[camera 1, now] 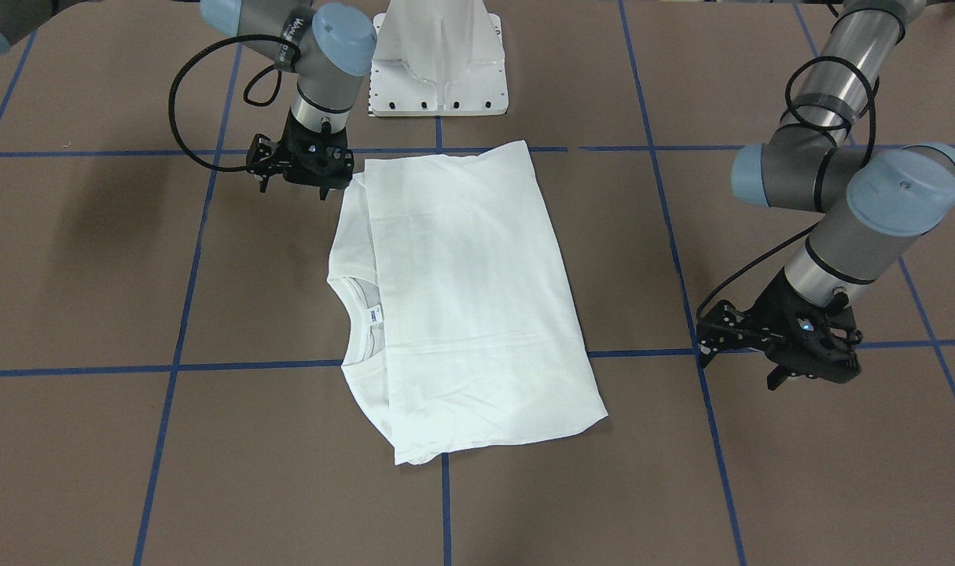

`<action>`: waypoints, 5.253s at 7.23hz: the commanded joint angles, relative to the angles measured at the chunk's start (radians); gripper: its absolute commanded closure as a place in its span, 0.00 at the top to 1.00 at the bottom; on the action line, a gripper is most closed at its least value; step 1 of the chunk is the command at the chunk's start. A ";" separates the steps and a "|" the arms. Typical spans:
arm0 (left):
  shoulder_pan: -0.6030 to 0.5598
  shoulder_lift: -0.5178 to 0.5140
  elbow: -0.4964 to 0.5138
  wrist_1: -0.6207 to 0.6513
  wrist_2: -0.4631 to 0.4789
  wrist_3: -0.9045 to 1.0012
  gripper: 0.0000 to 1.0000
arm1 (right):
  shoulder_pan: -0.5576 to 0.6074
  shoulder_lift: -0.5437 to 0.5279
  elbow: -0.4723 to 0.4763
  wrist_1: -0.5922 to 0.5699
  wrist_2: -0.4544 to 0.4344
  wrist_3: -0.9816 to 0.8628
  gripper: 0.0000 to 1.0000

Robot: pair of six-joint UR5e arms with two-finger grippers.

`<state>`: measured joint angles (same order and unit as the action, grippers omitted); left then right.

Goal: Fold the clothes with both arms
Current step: 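Move both grippers down beside the folded shirt's near corners, then grasp the shirt's near corners with the left and right grippers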

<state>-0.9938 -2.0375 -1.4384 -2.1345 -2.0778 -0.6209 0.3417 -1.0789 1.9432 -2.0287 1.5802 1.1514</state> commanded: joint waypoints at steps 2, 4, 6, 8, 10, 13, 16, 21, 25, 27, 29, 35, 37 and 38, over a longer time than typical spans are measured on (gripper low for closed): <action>0.149 0.144 -0.279 0.005 0.005 -0.254 1.00 | 0.002 -0.133 0.083 0.342 0.038 0.155 1.00; 0.295 0.242 -0.449 0.004 0.018 -0.461 1.00 | 0.002 -0.202 0.095 0.462 0.031 0.291 1.00; 0.445 0.318 -0.554 0.004 0.101 -0.583 1.00 | -0.010 -0.248 0.102 0.546 0.026 0.370 1.00; 0.677 0.323 -0.560 0.007 0.340 -0.862 1.00 | -0.023 -0.280 0.100 0.605 0.001 0.398 1.00; 0.776 0.313 -0.551 0.010 0.410 -0.995 1.00 | -0.023 -0.280 0.099 0.605 0.001 0.396 1.00; 0.860 0.268 -0.483 0.013 0.485 -1.115 0.69 | -0.030 -0.282 0.094 0.605 0.001 0.396 1.00; 0.860 0.249 -0.487 0.013 0.481 -1.116 0.66 | -0.030 -0.282 0.094 0.604 0.001 0.396 1.00; 0.831 0.243 -0.488 0.022 0.486 -1.117 0.58 | -0.033 -0.280 0.094 0.605 0.001 0.398 1.00; 0.830 0.240 -0.488 0.038 0.486 -1.119 0.37 | -0.036 -0.280 0.094 0.604 0.000 0.398 1.00; 0.831 0.240 -0.488 0.038 0.482 -1.117 0.00 | -0.046 -0.282 0.094 0.602 -0.008 0.398 1.00; 0.831 0.238 -0.491 0.038 0.479 -1.105 0.00 | -0.065 -0.265 0.100 0.572 -0.022 0.561 0.99; 0.831 0.237 -0.504 0.038 0.476 -1.105 0.00 | -0.168 -0.076 0.013 0.409 -0.092 0.975 0.92; 0.831 0.237 -0.507 0.039 0.476 -1.103 0.00 | -0.173 -0.070 -0.018 0.436 -0.115 0.975 0.91; 0.831 0.237 -0.508 0.038 0.476 -1.103 0.00 | -0.173 -0.070 -0.033 0.458 -0.118 0.976 0.90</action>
<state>-0.1626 -1.8010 -1.9450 -2.0963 -1.6015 -1.7244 0.1701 -1.1514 1.9314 -1.5974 1.4701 2.1259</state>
